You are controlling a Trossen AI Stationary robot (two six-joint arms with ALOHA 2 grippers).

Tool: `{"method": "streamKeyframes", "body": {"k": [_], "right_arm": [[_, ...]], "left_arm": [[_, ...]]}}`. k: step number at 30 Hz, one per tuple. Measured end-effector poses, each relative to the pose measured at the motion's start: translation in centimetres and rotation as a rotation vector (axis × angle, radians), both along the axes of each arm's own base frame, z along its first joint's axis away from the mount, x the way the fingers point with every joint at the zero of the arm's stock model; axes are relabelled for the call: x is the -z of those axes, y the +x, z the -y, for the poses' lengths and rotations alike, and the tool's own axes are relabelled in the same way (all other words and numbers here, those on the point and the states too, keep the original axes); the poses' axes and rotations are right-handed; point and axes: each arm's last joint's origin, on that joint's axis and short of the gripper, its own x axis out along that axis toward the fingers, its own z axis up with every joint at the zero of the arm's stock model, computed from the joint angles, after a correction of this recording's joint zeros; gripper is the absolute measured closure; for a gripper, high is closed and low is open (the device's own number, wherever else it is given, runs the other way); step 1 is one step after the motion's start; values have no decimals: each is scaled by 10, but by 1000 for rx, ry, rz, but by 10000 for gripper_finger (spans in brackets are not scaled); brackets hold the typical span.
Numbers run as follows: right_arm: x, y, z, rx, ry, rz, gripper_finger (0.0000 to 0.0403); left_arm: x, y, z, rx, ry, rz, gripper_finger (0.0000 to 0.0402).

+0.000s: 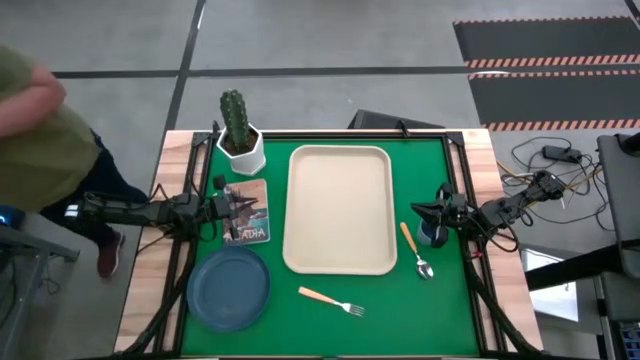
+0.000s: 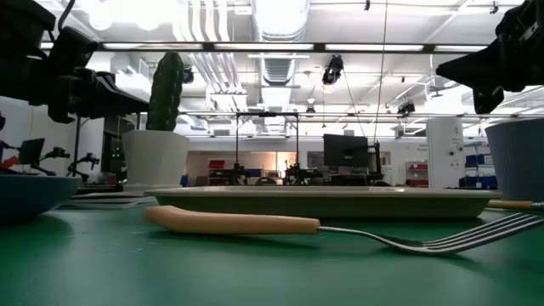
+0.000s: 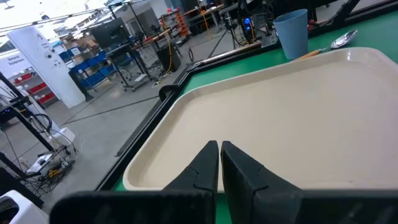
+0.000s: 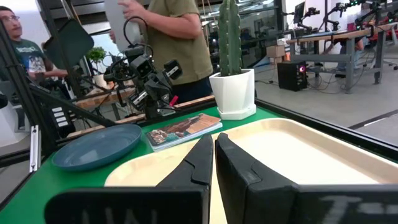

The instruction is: Pick and place plate/cup/fork/spoon on tray

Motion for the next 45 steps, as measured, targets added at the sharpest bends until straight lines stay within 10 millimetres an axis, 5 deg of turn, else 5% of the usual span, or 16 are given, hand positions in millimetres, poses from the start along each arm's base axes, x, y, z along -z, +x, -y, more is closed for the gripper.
{"method": "streamKeyframes", "body": {"k": [40,45], "right_arm": [[-8,-1,0,-1,59,84,394],[-19,-2,1,-1,32,171,394]], "left_arm": [[0,0,0,1,-2,5,400],[-10,2,2,61,-257,185,400]]}}
